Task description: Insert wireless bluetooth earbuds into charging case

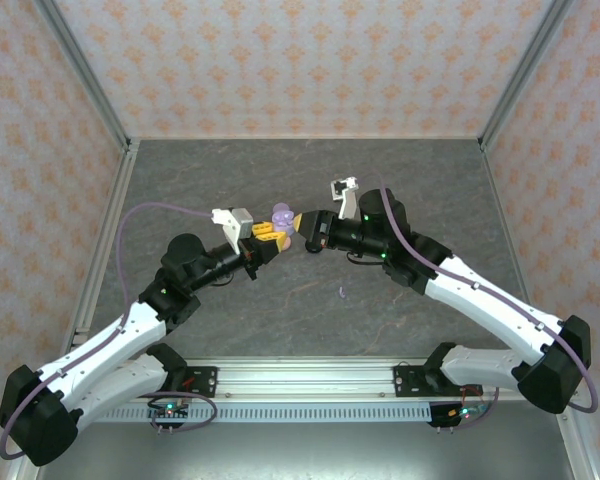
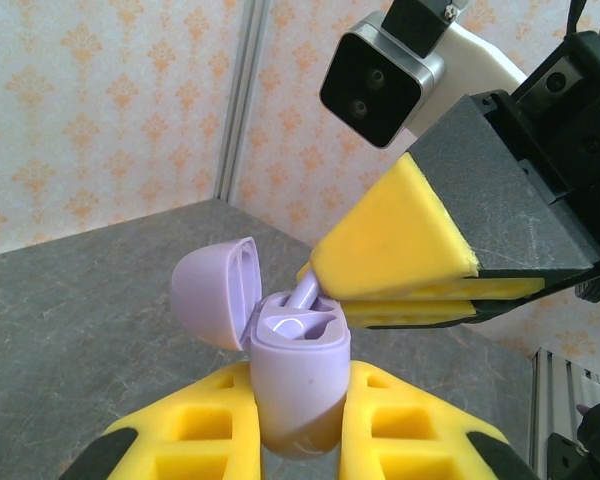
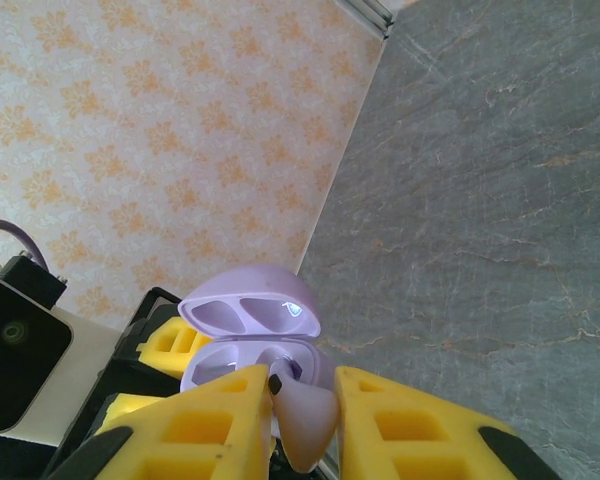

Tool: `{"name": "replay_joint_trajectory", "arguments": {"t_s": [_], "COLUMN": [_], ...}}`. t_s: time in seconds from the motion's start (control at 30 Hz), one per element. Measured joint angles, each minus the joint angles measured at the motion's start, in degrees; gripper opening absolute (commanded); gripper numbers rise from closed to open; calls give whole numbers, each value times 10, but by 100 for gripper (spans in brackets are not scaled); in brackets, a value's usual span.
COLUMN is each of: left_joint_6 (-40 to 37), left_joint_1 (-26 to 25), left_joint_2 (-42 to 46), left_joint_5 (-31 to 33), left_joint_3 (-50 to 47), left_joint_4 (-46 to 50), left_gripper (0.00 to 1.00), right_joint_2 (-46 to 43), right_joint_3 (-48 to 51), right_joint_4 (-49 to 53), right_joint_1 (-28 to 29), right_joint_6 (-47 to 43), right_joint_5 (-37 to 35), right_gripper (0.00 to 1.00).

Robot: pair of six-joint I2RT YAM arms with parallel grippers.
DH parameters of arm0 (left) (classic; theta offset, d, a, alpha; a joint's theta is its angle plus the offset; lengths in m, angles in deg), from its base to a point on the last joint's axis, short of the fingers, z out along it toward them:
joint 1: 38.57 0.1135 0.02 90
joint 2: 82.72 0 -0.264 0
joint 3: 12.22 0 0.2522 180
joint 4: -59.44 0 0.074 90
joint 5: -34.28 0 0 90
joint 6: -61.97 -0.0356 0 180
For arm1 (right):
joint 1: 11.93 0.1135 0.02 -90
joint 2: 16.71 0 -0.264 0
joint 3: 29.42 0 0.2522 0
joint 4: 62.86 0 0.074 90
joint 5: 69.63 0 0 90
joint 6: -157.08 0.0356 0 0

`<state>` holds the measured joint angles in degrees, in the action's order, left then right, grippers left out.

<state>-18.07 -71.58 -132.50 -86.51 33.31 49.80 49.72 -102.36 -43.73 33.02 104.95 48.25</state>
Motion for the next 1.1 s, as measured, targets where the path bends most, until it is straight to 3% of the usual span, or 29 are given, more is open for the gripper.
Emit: {"name": "replay_joint_trajectory", "arguments": {"t_s": [0.27,0.67,1.1], "left_joint_6": [0,-15,-35], "left_joint_1": [0,0,0], "left_joint_2": [0,10,10], "left_joint_5": [0,-20,-48], "left_joint_3": [0,0,4], "left_joint_4": [0,1,24], "left_gripper": [7,7,7], "right_joint_2": [3,8,9], "right_joint_3": [-4,-85,-116], "right_joint_4": [-2,142,205], "right_joint_1": [0,-7,-17], "right_joint_6": [-14,-189,-266], "right_joint_5": [2,23,73], "right_gripper": [21,20,19]}}
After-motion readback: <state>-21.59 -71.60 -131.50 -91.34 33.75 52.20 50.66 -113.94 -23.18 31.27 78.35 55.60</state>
